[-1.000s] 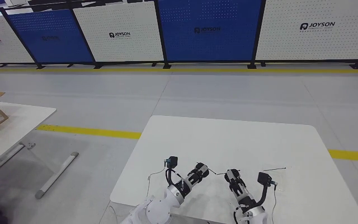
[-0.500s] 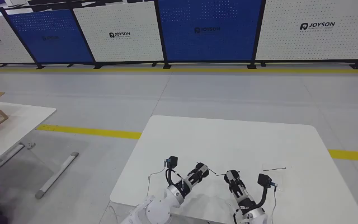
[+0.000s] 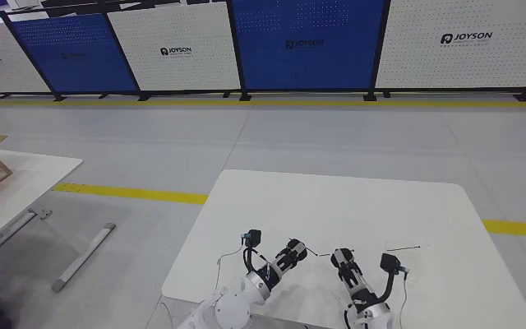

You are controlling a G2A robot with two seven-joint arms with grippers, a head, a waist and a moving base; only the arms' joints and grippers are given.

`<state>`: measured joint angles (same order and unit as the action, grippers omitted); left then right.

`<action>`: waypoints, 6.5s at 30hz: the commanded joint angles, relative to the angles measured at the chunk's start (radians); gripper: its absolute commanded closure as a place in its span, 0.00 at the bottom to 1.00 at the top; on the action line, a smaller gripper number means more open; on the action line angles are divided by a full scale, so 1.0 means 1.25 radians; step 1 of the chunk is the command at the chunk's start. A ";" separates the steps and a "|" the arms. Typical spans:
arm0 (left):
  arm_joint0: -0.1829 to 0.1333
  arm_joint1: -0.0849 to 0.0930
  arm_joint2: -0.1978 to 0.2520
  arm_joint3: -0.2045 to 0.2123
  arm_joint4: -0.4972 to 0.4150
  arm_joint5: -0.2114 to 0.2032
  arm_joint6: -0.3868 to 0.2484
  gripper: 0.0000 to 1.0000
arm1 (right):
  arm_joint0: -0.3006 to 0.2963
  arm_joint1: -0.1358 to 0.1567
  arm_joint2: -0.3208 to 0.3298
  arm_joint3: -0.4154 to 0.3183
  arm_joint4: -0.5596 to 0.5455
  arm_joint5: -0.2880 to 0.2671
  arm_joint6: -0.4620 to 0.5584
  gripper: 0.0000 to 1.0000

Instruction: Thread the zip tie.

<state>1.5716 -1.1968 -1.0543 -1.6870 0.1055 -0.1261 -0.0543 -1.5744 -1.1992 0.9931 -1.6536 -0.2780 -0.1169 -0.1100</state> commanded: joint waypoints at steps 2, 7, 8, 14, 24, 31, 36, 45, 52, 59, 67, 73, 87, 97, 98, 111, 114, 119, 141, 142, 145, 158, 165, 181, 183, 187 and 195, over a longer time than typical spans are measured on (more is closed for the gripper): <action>0.000 0.000 0.000 0.000 0.000 0.000 0.000 1.00 | 0.002 -0.002 0.000 0.002 -0.001 -0.002 0.004 1.00; 0.000 0.000 0.000 0.000 0.000 0.000 0.000 1.00 | -0.003 -0.005 0.004 0.003 -0.002 -0.012 0.008 1.00; 0.000 0.000 0.000 0.000 0.000 0.000 0.000 1.00 | -0.003 -0.005 0.005 0.003 -0.002 -0.013 0.011 1.00; 0.000 0.000 0.000 0.000 0.000 0.000 0.000 1.00 | -0.003 -0.005 0.005 0.003 -0.002 -0.013 0.011 1.00; 0.000 0.000 0.000 0.000 0.000 0.000 0.000 1.00 | -0.003 -0.005 0.005 0.003 -0.002 -0.013 0.011 1.00; 0.000 0.000 0.000 0.000 0.000 0.000 0.000 1.00 | -0.003 -0.008 0.006 0.005 -0.007 -0.008 0.009 1.00; 0.000 0.000 0.000 0.000 0.000 0.000 0.000 1.00 | -0.005 -0.011 0.010 0.008 -0.006 -0.009 0.005 1.00; 0.000 0.000 0.000 0.000 0.000 0.000 0.000 1.00 | -0.027 -0.013 0.026 -0.009 -0.013 -0.033 0.003 1.00; 0.000 0.000 0.000 0.000 0.000 0.000 0.000 1.00 | -0.017 -0.020 0.020 -0.002 -0.020 -0.011 0.011 1.00; 0.000 0.000 0.000 0.000 0.000 0.000 0.000 1.00 | -0.013 -0.025 0.018 0.001 -0.023 -0.004 0.013 1.00; 0.000 0.000 0.000 0.000 0.000 0.000 0.000 1.00 | -0.010 -0.032 0.013 0.002 -0.032 0.008 0.015 1.00; 0.000 0.000 0.000 0.000 0.000 0.000 0.000 1.00 | 0.000 -0.038 0.007 0.011 -0.033 0.018 0.019 1.00; 0.000 0.000 0.000 0.000 0.000 0.000 0.000 1.00 | -0.001 -0.043 0.007 0.018 -0.025 -0.003 0.019 1.00; -0.001 -0.001 0.003 0.000 -0.002 0.002 0.002 1.00 | -0.002 -0.044 0.010 0.017 -0.021 -0.004 0.020 1.00; -0.001 -0.002 0.004 -0.002 -0.010 0.001 0.004 1.00 | -0.002 -0.045 0.011 0.016 -0.018 -0.007 0.021 1.00; -0.012 -0.007 -0.003 0.010 -0.149 -0.039 -0.044 1.00 | 0.003 -0.051 0.026 0.028 0.026 -0.053 0.038 1.00; -0.012 -0.007 -0.004 0.009 -0.151 -0.042 -0.045 1.00 | 0.004 -0.053 0.027 0.026 0.027 -0.056 0.039 1.00; -0.006 -0.006 -0.010 0.003 -0.182 -0.061 -0.066 1.00 | 0.001 -0.054 0.034 0.024 0.033 -0.066 0.041 1.00; -0.020 -0.011 0.007 0.019 -0.134 -0.017 -0.012 1.00 | -0.031 -0.058 0.062 0.006 0.014 -0.068 0.029 1.00; -0.019 -0.011 0.010 0.019 -0.130 -0.017 -0.010 1.00 | -0.032 -0.059 0.063 0.005 0.013 -0.067 0.029 1.00; -0.017 -0.012 0.014 0.018 -0.120 -0.017 -0.006 1.00 | -0.034 -0.059 0.064 0.001 0.008 -0.064 0.029 1.00; -0.001 -0.010 0.014 0.012 -0.088 -0.030 0.000 0.75 | -0.034 -0.065 0.064 0.003 -0.007 -0.052 0.026 1.00; -0.004 -0.012 0.033 0.007 -0.048 -0.010 0.006 0.76 | -0.034 -0.067 0.066 0.005 -0.009 -0.056 0.027 1.00; -0.028 -0.020 0.057 0.023 -0.038 0.010 0.024 1.00 | -0.036 -0.072 0.069 0.006 -0.019 -0.065 0.031 1.00; -0.029 -0.021 0.057 0.025 -0.039 0.010 0.023 1.00 | -0.037 -0.073 0.069 0.006 -0.020 -0.065 0.032 1.00; -0.030 -0.021 0.058 0.027 -0.040 0.007 0.022 1.00 | -0.035 -0.074 0.070 0.008 -0.019 -0.064 0.033 1.00; -0.028 -0.021 0.056 0.027 -0.038 -0.005 0.015 1.00 | -0.033 -0.077 0.070 0.009 -0.025 -0.061 0.039 1.00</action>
<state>1.5348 -1.2230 -0.9839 -1.6525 0.0574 -0.1285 -0.0347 -1.6160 -1.2945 1.0808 -1.6424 -0.3085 -0.1952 -0.0635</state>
